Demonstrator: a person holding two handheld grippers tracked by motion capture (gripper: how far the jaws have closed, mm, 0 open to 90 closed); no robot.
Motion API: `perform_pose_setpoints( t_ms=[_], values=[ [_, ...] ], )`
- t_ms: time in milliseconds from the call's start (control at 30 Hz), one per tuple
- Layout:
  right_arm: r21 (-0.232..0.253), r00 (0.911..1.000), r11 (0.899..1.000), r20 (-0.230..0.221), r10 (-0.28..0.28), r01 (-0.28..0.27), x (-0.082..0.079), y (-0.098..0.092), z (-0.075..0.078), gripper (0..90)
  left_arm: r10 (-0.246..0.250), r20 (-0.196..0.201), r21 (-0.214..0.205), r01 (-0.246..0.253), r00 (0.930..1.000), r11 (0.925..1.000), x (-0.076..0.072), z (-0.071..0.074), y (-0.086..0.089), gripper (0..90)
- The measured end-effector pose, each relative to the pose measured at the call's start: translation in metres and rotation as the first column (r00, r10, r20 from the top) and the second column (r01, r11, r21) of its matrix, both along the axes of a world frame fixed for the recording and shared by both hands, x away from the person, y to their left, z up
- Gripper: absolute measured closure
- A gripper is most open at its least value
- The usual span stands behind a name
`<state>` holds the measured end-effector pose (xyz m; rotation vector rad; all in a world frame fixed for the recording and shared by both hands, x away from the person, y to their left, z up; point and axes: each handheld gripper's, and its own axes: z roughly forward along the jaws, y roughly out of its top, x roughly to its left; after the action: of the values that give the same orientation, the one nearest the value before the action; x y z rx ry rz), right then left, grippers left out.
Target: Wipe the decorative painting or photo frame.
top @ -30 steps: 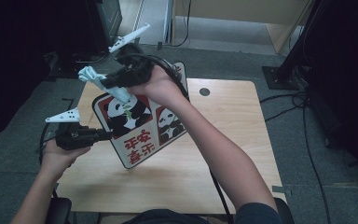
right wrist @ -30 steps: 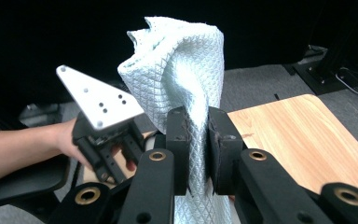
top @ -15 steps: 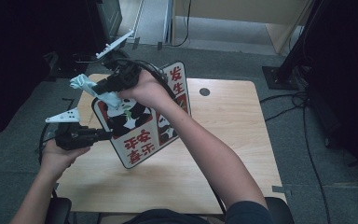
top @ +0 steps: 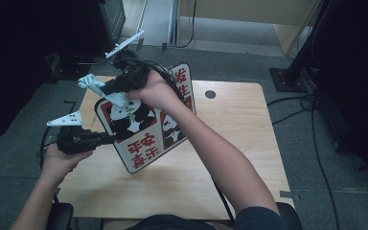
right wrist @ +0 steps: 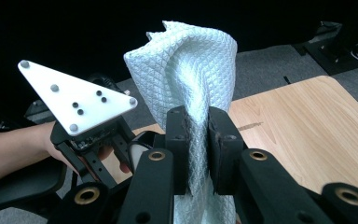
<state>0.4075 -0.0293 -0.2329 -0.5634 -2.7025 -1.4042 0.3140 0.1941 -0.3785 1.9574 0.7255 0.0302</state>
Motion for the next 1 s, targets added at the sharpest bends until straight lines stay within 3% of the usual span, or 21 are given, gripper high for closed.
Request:
perform_pose_setpoints(
  t_ms=[233,1000],
  values=[
    [0.022,0.9998,1.000,-0.013,-0.012,0.013,0.002,-0.006,-0.002,80.4,-0.002,0.006,0.004,0.002,1.0000,1.0000,-0.001,0.000,0.000,78.5],
    [0.028,0.9982,0.998,-0.005,-0.060,0.060,0.009,-0.030,-0.003,80.5,-0.001,0.002,0.006,0.001,1.0000,1.0000,-0.003,0.000,0.000,78.5]
  ],
)
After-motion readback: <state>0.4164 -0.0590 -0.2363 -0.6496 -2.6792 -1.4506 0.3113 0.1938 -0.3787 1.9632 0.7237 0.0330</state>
